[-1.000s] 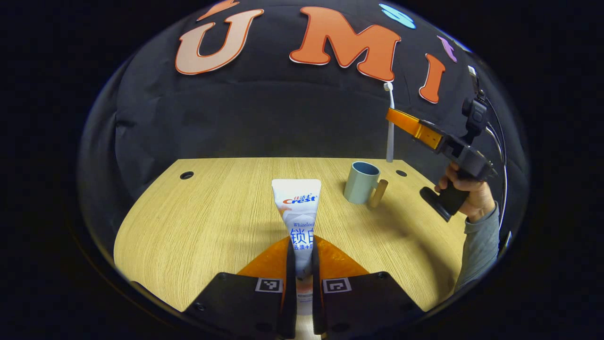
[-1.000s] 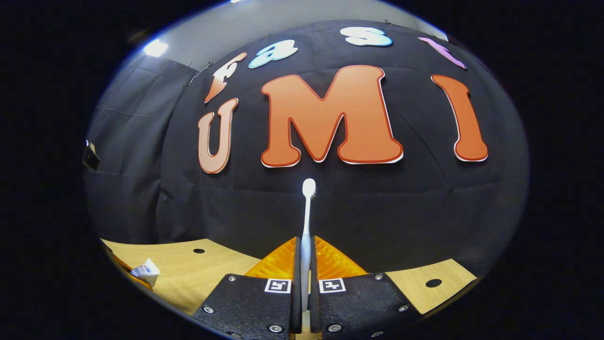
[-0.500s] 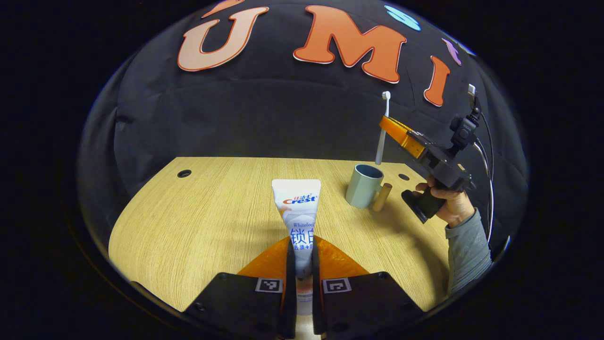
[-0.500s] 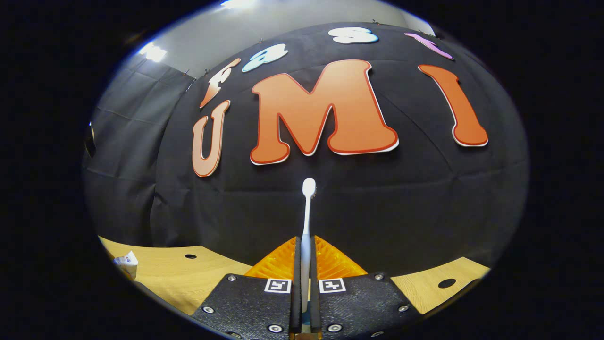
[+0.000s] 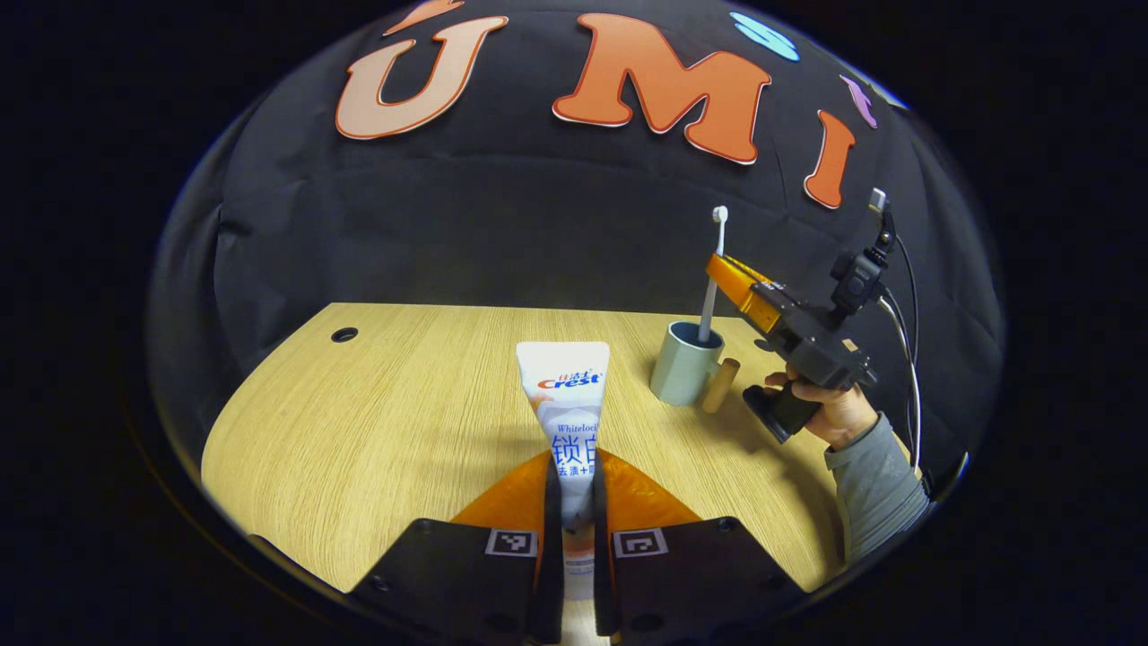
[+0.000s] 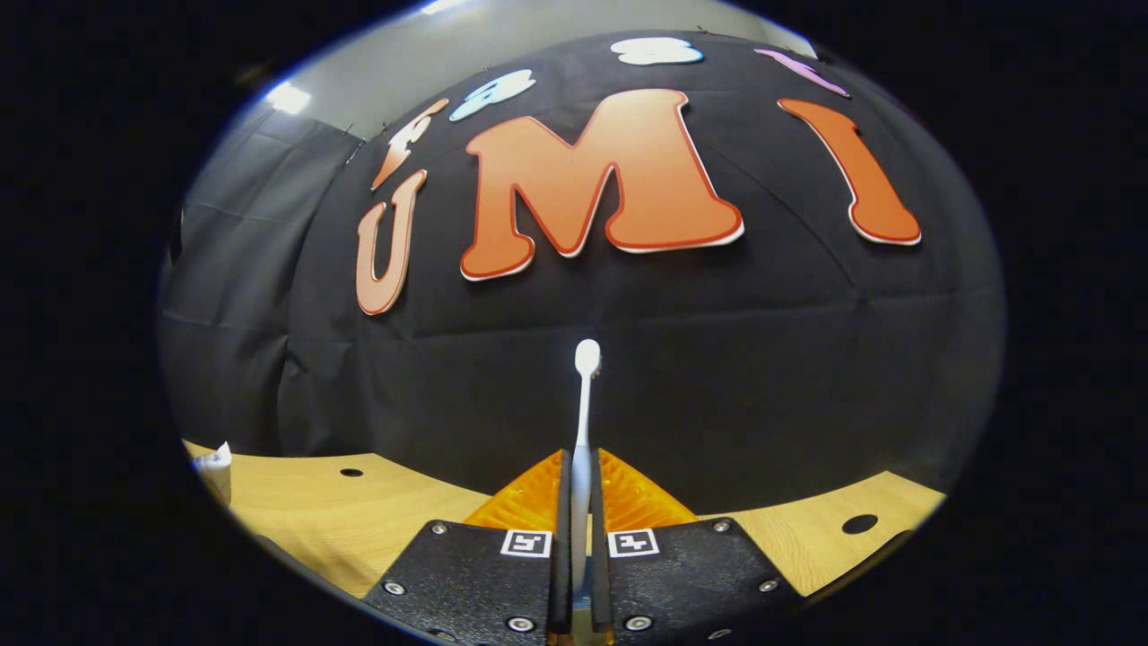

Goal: Put the toothbrush and toothpaste on the desktop into the cup, then pick up the cup and place it on the coaster on the desktop.

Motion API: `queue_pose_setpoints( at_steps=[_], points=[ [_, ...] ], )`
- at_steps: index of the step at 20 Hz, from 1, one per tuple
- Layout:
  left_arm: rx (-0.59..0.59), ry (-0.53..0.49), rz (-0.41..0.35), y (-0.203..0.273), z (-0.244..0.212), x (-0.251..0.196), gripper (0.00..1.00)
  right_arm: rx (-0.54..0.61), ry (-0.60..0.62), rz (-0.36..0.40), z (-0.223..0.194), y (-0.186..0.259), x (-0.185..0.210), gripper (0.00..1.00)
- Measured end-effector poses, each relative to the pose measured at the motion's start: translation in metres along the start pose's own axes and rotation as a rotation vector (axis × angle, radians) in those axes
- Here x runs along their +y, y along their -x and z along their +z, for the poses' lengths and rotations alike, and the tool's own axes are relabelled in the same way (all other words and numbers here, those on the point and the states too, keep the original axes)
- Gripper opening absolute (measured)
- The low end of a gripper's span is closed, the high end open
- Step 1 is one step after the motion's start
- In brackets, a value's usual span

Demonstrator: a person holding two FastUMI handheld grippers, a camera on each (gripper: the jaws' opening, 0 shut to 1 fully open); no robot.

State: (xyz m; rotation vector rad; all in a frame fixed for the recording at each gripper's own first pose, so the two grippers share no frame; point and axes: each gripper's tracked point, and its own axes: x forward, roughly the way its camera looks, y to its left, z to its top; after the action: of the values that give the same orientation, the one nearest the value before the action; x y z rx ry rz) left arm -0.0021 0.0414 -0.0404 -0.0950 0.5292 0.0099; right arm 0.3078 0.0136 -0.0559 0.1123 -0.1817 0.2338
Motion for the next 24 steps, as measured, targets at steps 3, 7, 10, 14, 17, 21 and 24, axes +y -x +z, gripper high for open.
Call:
queue_pose_setpoints(
  at_steps=[3,7,10,14,17,21,24],
  points=[
    [-0.016,0.009,-0.006,0.005,0.013,-0.001,0.17,0.060,-0.013,-0.012,-0.014,0.004,-0.003,0.09],
    [-0.058,-0.001,-0.008,0.001,0.033,-0.007,0.17,0.144,0.000,-0.024,-0.027,0.017,-0.006,0.11],
    [-0.102,0.004,-0.015,-0.009,0.045,-0.018,0.17,0.215,0.001,-0.032,-0.030,0.034,-0.008,0.13],
    [-0.160,-0.001,-0.043,-0.011,0.060,-0.031,0.17,0.244,-0.001,-0.035,-0.018,0.067,-0.012,0.35],
    [-0.205,0.000,-0.078,-0.019,0.075,-0.047,0.17,0.235,0.023,-0.039,-0.001,0.096,-0.015,0.51],
    [-0.273,0.008,-0.137,-0.032,0.098,-0.076,0.17,0.285,0.019,-0.092,0.009,0.138,-0.024,0.72],
    [-0.333,0.026,-0.168,-0.038,0.113,-0.096,0.17,0.252,0.043,-0.089,0.027,0.167,-0.022,0.81]
  ],
)
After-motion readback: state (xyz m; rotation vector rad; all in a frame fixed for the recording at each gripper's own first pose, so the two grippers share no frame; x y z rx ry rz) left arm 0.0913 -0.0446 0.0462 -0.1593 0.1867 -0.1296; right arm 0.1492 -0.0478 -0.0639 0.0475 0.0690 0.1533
